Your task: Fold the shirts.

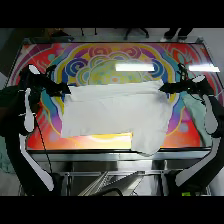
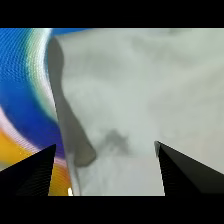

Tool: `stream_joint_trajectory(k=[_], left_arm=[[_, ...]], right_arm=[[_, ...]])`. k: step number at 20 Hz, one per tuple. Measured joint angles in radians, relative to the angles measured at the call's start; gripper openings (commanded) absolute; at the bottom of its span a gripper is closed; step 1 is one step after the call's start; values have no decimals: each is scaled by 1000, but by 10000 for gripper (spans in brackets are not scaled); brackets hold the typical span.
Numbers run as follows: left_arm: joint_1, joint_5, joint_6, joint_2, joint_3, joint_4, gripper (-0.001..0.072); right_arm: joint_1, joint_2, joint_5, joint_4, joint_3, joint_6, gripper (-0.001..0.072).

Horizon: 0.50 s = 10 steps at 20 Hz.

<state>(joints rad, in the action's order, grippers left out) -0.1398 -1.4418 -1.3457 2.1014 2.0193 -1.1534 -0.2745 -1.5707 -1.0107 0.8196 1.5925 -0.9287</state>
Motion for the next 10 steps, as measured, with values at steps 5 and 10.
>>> stream_joint_trajectory(k=[5,10], left_arm=[[-78,-90,-69,-99,-3,1,704],[-172,-167,-87,-291,-283,0,704]], right_arm=[[-36,130,-84,79,-1,-92,557],[-117,263,-219,129,-102,-177,525]])
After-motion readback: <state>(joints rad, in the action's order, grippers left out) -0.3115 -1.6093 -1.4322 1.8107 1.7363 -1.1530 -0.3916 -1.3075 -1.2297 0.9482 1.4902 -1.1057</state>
